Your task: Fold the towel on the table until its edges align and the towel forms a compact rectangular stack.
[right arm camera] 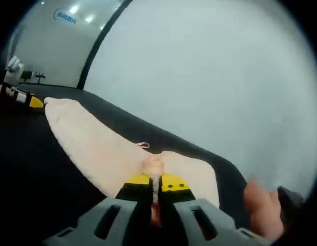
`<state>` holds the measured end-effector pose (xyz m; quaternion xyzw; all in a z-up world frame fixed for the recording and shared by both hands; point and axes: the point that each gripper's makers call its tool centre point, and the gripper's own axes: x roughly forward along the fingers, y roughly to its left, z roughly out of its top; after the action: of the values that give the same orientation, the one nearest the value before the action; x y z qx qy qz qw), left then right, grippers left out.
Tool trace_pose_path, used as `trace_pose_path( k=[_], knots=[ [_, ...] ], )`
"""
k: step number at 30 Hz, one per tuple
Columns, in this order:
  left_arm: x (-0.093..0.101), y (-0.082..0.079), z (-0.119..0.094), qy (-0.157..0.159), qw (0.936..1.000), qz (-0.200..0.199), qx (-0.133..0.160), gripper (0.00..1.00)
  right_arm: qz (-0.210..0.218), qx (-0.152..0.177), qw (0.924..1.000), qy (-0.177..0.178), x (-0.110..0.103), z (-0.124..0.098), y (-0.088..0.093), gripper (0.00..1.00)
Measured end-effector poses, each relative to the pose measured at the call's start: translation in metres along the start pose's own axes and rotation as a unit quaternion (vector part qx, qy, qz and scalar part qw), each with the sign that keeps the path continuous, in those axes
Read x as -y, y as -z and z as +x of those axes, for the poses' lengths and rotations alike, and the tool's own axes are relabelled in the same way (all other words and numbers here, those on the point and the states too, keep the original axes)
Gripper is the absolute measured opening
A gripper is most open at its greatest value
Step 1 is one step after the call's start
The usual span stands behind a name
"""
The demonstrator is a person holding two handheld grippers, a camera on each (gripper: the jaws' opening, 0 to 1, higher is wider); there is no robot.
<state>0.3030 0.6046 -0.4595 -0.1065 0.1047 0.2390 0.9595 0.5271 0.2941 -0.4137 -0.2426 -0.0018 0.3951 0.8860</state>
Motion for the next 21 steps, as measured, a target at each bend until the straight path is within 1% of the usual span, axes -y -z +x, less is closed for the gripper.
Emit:
trace_pose_path(
  k=[2,4,8,12,16,18,20,21],
  knots=[
    [0.0,0.0,0.0,0.0,1.0,0.001,0.0,0.66,-0.004,0.004,1.0,-0.006,-0.007,0.001,-0.002,0.02],
    [0.0,0.001,0.0,0.0,1.0,0.003,-0.001,0.66,-0.012,-0.005,0.9998,-0.017,-0.017,0.002,-0.001,0.02],
    [0.0,0.001,0.0,-0.001,1.0,0.005,-0.002,0.66,-0.019,-0.011,0.9994,-0.027,-0.027,0.007,0.001,0.02],
    [-0.001,0.003,0.001,-0.004,0.9999,0.012,-0.007,0.65,-0.02,-0.014,0.999,-0.036,-0.036,0.009,-0.001,0.02],
    [-0.002,0.003,0.001,-0.006,0.9998,0.016,-0.008,0.65,-0.028,-0.013,0.9987,-0.041,-0.04,0.009,0.0,0.03],
    [-0.001,0.002,0.0,-0.005,0.9999,0.013,-0.005,0.65,-0.03,0.0,0.9984,-0.047,-0.043,0.006,-0.005,0.03],
    [-0.001,0.001,0.0,-0.004,0.9999,0.011,-0.003,0.65,-0.032,0.003,0.9982,-0.05,-0.044,0.004,-0.006,0.03],
    [-0.001,0.001,0.0,-0.005,0.9999,0.011,-0.002,0.65,-0.036,0.018,0.9982,-0.045,-0.042,0.002,-0.011,0.03]
  ],
)
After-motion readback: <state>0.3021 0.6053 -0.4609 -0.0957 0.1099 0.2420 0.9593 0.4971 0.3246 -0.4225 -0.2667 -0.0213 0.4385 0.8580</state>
